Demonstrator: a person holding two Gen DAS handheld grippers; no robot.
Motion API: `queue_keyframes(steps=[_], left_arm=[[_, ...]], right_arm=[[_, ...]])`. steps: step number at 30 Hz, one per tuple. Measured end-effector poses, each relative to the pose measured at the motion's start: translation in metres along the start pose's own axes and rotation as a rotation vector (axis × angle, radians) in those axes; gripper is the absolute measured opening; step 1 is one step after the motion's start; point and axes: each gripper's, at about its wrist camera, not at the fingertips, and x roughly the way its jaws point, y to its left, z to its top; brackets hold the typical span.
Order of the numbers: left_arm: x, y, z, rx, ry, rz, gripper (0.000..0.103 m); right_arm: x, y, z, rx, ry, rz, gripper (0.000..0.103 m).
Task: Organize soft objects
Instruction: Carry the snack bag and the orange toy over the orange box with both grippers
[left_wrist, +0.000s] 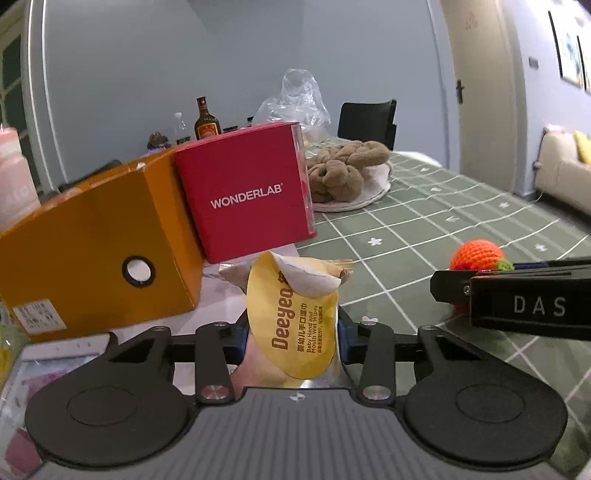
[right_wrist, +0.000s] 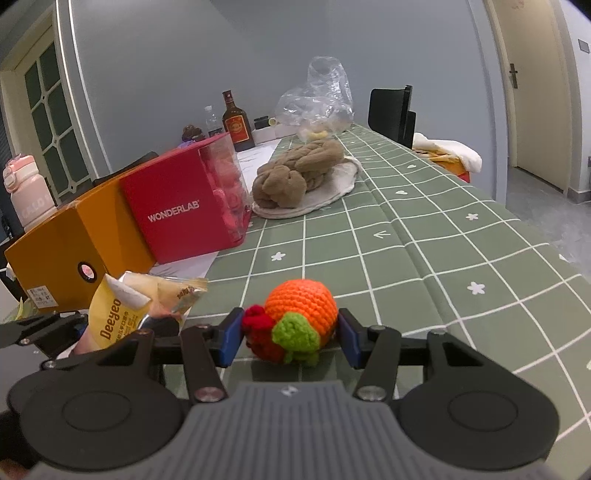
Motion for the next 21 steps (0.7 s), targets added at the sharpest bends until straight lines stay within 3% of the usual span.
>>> queue_keyframes(steps=[4,9,14,21], left_arm=[[-0.011,0.012,0.002,-0.035,-0.012,-0.011,0.046],[-0.038,0.033,0.015,-0.083,-0.086,-0.014,0.046],[-0.076,0.074,0.035,-0.128,-0.199,-0.004,0.046],[-0.106,0.154,0.071,-0.19,-0.282,0.074,0.046]], right_arm=[[-0.004,0.008,0.005,-0.011,-0.017,0.008,0.053],[-0.012,0.031,0.014,-0.051,-0.049,0.053,0.053],[-0.016,0.062,0.036,-0.07,-0.107,0.145,0.053],[-0.011,0.123,0.081,-0.169,-0.217,0.319,0.053]])
